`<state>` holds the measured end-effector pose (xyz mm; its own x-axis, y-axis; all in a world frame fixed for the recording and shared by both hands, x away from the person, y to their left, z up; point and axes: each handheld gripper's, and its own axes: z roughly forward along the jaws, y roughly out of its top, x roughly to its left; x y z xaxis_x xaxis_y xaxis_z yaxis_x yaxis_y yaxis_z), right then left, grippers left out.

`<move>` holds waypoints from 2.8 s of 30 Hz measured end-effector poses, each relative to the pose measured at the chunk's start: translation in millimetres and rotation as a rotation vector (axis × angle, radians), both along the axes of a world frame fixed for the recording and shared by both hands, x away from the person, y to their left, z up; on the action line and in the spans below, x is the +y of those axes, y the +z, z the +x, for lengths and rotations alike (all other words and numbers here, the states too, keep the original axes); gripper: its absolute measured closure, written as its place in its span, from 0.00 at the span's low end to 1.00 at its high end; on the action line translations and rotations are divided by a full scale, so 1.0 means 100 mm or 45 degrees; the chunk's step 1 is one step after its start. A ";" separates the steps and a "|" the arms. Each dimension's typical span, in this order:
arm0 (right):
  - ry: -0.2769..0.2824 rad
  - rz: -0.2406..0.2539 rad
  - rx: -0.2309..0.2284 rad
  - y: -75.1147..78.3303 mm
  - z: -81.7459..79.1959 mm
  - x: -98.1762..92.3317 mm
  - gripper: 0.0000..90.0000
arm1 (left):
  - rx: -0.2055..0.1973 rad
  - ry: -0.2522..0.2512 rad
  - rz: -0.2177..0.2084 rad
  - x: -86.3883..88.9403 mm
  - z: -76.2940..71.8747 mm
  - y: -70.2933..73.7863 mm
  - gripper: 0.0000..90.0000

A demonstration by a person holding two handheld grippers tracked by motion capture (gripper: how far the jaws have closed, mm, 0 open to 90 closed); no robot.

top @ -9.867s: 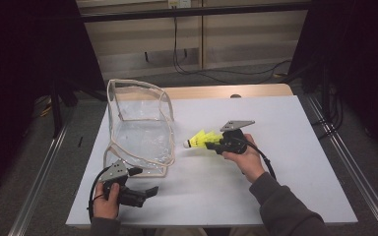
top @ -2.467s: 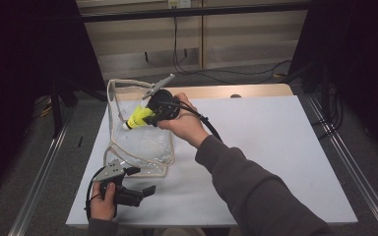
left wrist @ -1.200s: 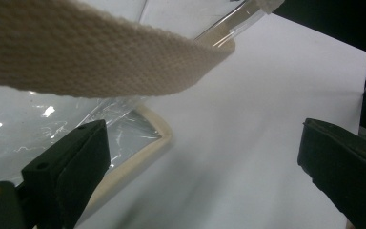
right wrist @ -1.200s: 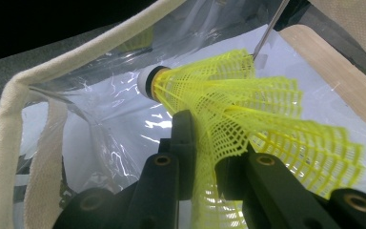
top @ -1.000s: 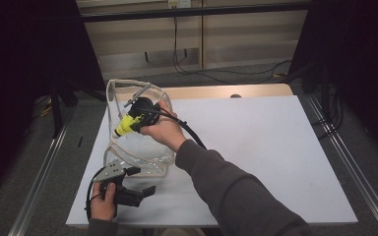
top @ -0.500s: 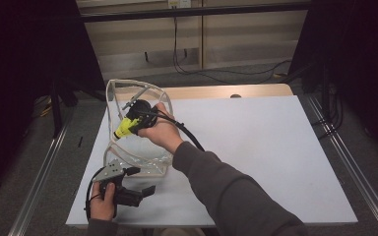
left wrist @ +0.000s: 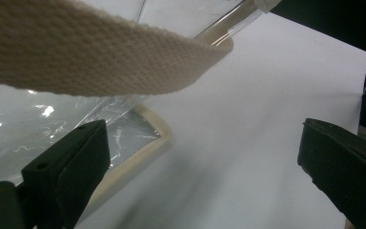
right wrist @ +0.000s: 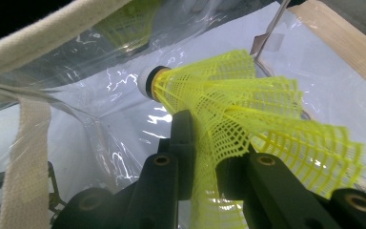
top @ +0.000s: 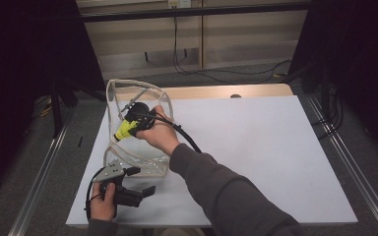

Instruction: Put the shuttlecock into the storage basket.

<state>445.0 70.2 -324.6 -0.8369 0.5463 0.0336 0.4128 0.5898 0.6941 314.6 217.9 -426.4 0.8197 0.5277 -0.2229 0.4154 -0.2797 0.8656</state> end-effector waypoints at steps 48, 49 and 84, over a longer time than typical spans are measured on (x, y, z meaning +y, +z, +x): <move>0.104 -0.114 0.131 -0.35 -0.02 0.24 0.75 | 0.000 0.006 0.004 0.02 0.00 -0.01 0.04; 0.105 -0.113 0.134 -0.35 -0.02 0.24 0.74 | -0.004 0.004 0.007 0.02 0.00 -0.01 0.04; 0.066 -0.137 0.166 -0.21 -0.08 0.11 0.58 | -0.009 0.004 0.007 0.02 -0.01 0.01 0.04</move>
<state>436.6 81.0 -345.7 -0.8565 0.5088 0.0871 0.4622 0.6807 0.5684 313.8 219.4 -425.7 0.8194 0.5317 -0.2143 0.4104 -0.2831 0.8668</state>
